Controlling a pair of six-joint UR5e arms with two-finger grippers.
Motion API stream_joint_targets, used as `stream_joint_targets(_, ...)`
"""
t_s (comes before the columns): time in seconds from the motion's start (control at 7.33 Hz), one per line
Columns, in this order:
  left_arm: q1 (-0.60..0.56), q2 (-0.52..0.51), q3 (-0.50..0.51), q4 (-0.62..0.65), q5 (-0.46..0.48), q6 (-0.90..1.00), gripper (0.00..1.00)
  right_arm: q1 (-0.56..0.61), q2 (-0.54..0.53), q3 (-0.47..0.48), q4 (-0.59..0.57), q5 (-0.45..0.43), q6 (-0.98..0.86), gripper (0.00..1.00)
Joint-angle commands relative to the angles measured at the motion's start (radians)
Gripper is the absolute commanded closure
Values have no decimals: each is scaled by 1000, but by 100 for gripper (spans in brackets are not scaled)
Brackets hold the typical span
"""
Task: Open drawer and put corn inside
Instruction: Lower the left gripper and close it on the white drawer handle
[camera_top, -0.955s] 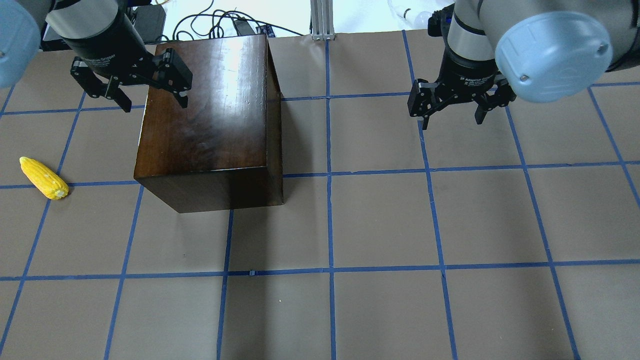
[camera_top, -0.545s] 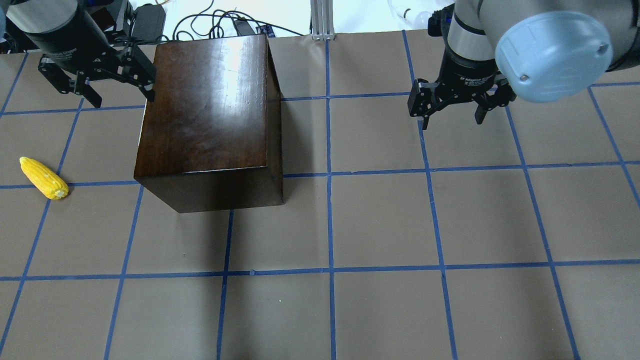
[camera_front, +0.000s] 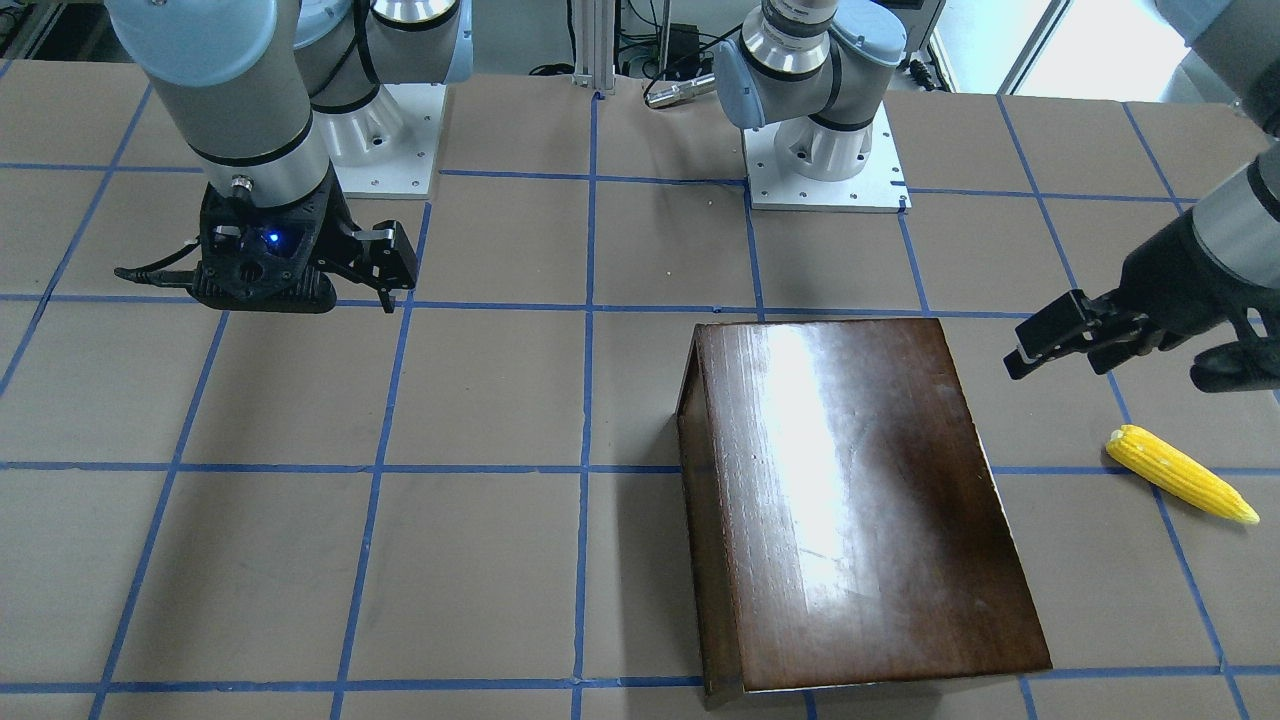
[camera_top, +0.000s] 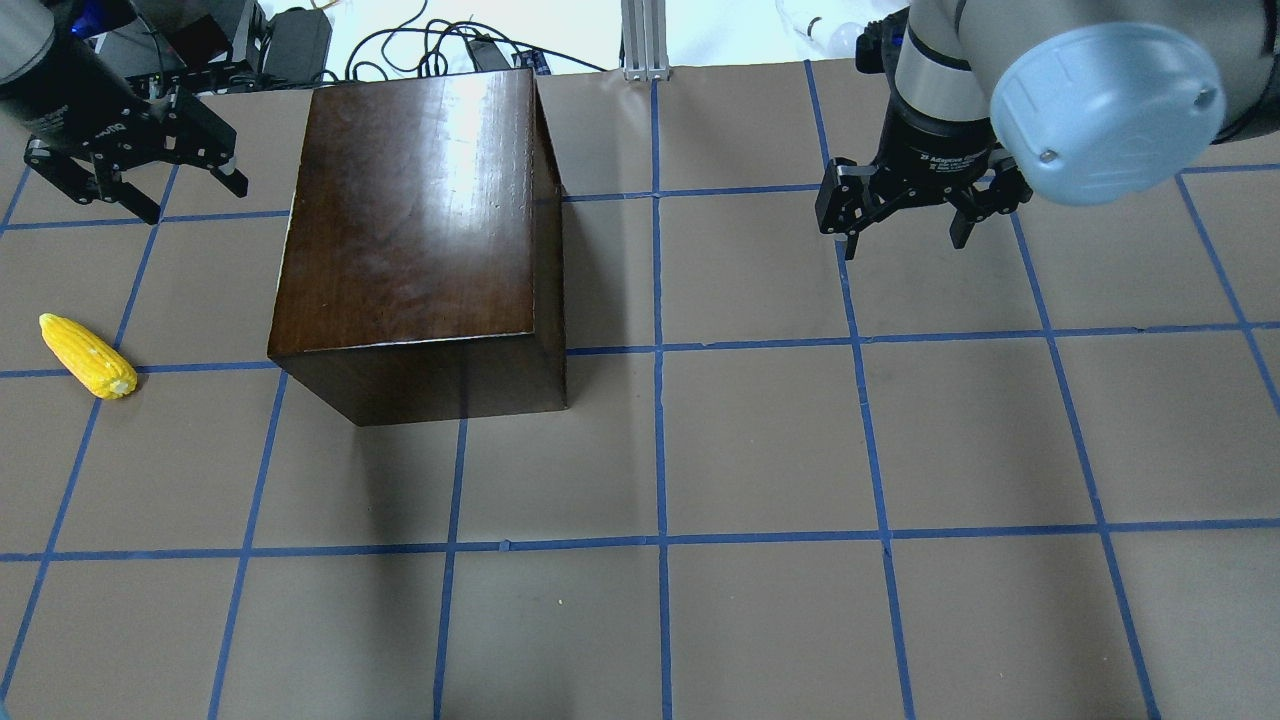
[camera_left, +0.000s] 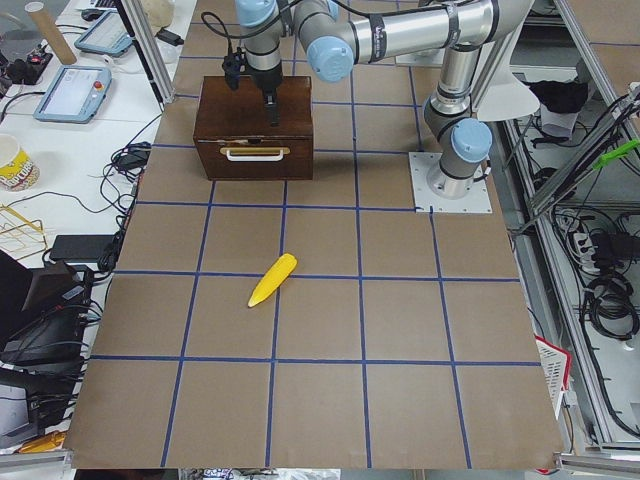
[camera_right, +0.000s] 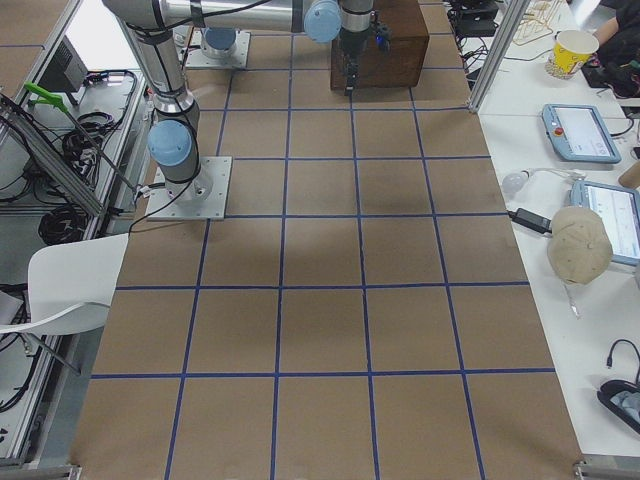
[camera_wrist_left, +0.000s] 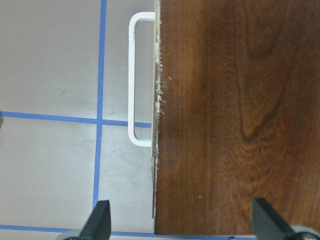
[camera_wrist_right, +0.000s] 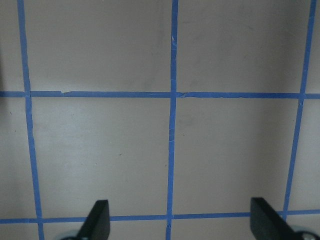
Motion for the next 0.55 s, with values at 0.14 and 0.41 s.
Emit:
stream_joint_targets(0.14, 57, -88, -9, 39, -15, 156, 0, 0, -1, 0, 0, 0, 0, 0)
stream_joint_targets(0.41, 62, -139, -9, 93, -58, 161, 0, 0, 0, 0, 0, 0, 0, 0)
